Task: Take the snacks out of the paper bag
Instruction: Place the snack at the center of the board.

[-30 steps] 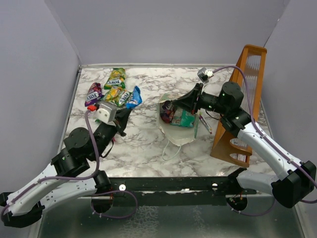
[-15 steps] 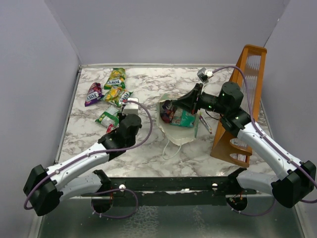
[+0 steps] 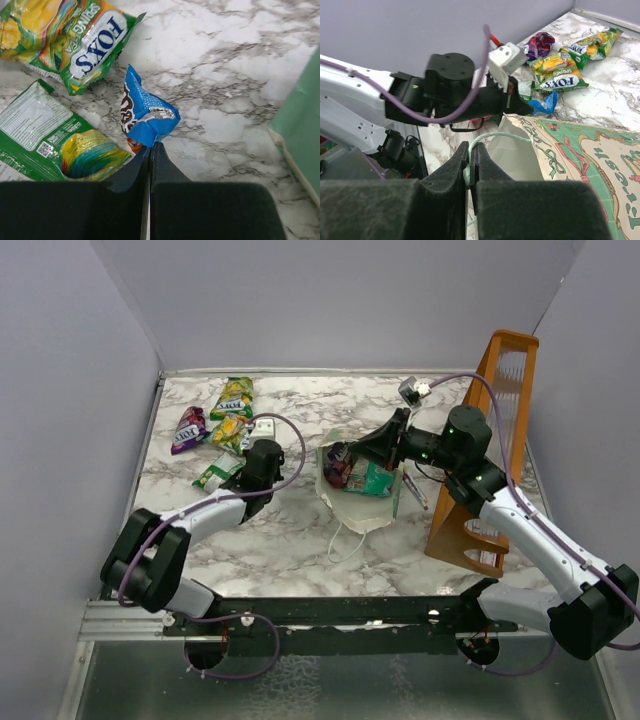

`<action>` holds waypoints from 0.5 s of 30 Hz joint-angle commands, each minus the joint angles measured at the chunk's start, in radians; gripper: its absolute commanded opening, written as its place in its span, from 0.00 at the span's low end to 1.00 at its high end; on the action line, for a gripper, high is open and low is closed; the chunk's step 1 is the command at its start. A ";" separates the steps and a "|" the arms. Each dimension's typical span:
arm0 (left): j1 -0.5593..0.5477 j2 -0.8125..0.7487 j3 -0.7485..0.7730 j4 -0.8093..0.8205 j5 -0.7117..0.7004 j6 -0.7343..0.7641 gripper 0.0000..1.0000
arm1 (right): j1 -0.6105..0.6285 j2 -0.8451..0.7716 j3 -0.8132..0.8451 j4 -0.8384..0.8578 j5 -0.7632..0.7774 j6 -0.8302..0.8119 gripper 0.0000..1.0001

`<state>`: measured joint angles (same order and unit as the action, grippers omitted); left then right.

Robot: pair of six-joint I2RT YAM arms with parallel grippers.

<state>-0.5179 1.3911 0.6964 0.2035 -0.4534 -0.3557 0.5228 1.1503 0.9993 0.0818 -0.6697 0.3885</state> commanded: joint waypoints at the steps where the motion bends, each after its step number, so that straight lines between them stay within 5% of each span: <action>1: 0.062 0.108 0.042 0.032 -0.013 -0.065 0.07 | 0.006 -0.031 -0.002 0.004 0.017 -0.001 0.01; 5: 0.067 0.062 -0.001 0.005 0.002 -0.108 0.53 | 0.006 -0.042 0.001 -0.014 0.011 -0.007 0.01; 7: 0.067 -0.008 -0.043 0.023 0.081 -0.138 0.65 | 0.006 -0.050 -0.004 -0.018 0.024 -0.012 0.01; 15: 0.067 -0.371 -0.013 -0.170 0.275 -0.072 0.71 | 0.006 -0.035 -0.004 -0.010 0.020 -0.020 0.01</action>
<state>-0.4492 1.1851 0.6281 0.1375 -0.3099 -0.4713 0.5228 1.1225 0.9993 0.0601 -0.6628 0.3862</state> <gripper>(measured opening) 0.706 0.026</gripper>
